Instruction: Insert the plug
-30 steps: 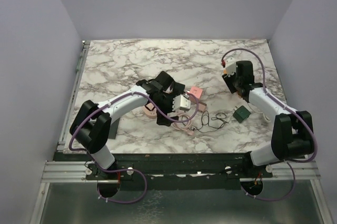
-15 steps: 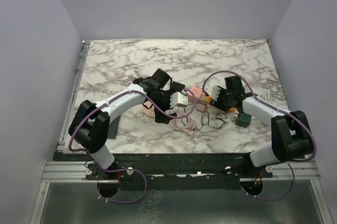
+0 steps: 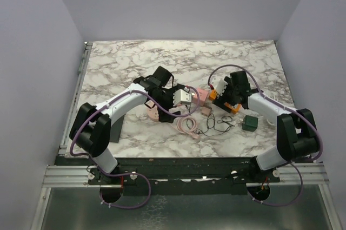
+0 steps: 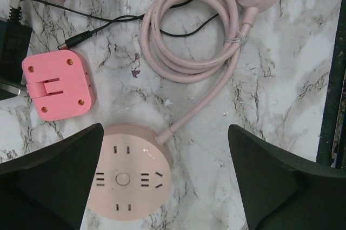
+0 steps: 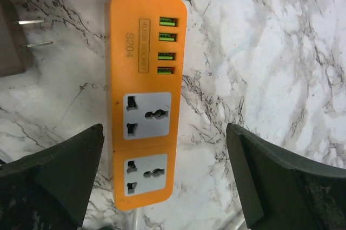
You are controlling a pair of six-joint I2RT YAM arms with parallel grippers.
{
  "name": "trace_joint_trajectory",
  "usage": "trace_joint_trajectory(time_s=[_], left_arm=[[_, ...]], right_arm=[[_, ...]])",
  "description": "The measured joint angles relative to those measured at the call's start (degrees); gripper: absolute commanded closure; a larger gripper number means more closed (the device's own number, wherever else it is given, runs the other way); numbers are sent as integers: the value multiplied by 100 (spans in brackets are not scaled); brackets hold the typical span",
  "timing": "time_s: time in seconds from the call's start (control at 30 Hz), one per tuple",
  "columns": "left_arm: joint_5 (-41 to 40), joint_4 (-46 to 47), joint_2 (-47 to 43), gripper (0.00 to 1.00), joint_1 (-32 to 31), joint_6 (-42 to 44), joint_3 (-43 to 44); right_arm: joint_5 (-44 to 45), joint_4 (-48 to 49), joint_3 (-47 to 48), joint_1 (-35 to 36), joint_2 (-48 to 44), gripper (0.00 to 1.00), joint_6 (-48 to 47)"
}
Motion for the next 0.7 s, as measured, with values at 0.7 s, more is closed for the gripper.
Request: trace_joint_trajectory(time_s=[0.7], left_arm=[[33,0,0,1,98,0,2]], right_arm=[[1770,-946,575,199,-245,13,7737]])
